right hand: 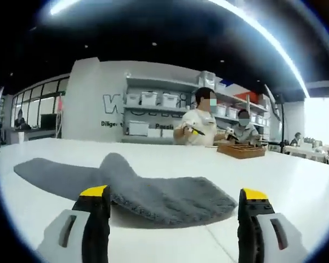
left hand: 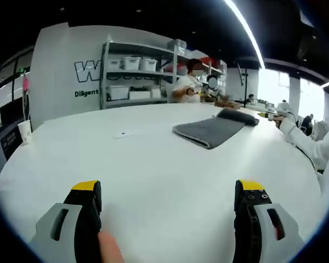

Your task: Open the folded towel by lifting each exposed corner and separating the folded layers until the towel lies flat within the target outline without major curled edges

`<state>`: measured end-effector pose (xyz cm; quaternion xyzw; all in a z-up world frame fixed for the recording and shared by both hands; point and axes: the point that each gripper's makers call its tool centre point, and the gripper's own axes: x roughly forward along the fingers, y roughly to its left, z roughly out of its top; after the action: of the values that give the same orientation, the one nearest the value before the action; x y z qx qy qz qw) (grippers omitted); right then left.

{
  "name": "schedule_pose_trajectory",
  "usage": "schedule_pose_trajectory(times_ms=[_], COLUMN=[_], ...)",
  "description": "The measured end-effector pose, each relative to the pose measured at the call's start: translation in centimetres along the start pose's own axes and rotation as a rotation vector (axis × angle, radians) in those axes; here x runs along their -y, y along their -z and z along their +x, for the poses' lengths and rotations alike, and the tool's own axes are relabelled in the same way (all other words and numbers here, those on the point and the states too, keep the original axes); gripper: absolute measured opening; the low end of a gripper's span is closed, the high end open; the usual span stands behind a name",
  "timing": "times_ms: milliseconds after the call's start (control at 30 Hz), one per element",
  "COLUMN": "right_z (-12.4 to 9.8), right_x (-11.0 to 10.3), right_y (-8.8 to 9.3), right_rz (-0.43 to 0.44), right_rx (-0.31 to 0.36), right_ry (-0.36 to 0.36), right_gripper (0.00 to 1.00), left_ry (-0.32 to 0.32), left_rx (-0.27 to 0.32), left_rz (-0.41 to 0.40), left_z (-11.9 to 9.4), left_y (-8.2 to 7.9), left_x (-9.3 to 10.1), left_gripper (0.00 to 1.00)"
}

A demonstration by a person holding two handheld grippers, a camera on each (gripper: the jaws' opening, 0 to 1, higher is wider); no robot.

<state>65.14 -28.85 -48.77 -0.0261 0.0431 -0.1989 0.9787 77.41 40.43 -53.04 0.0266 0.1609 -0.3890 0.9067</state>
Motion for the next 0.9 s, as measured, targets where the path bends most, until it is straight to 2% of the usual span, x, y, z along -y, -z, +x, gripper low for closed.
schedule_pose_trajectory(times_ms=[67,167,367,500,567,800,900], right_z=[0.0,0.1,0.0,0.0,0.0,-0.1,-0.2], right_x=[-0.7,-1.6,-2.6,-2.6,-2.5,-2.3,-2.3], right_y=[-0.2,0.0,-0.3,-0.3,-0.3,-0.2,-0.3], right_rz=[-0.013,-0.014,-0.010,-0.003,0.000,0.012,0.017], right_rx=[0.000,-0.012,-0.011,-0.012,-0.012,-0.015,-0.012], right_ry=[-0.020,-0.052,-0.086,-0.091,-0.089,-0.087,-0.088], right_gripper=[0.99,0.99,1.00,0.99,0.99,0.99,0.99], left_ry=[0.040,0.055,0.122,0.148,0.188,0.236,0.243], left_rx=[0.019,0.013,-0.006,0.005,-0.004,-0.055,-0.060], left_rz=[-0.023,-0.035,-0.051,-0.077,-0.093,-0.095,-0.083], left_z=[0.5,1.6,5.3,8.1,10.9,16.0,17.5], left_y=[-0.2,-0.2,-1.2,-2.5,-3.3,-4.0,-4.0], left_x=[0.9,1.7,5.0,6.7,8.1,10.9,11.6], left_gripper=[1.00,1.00,1.00,1.00,1.00,0.99,0.94])
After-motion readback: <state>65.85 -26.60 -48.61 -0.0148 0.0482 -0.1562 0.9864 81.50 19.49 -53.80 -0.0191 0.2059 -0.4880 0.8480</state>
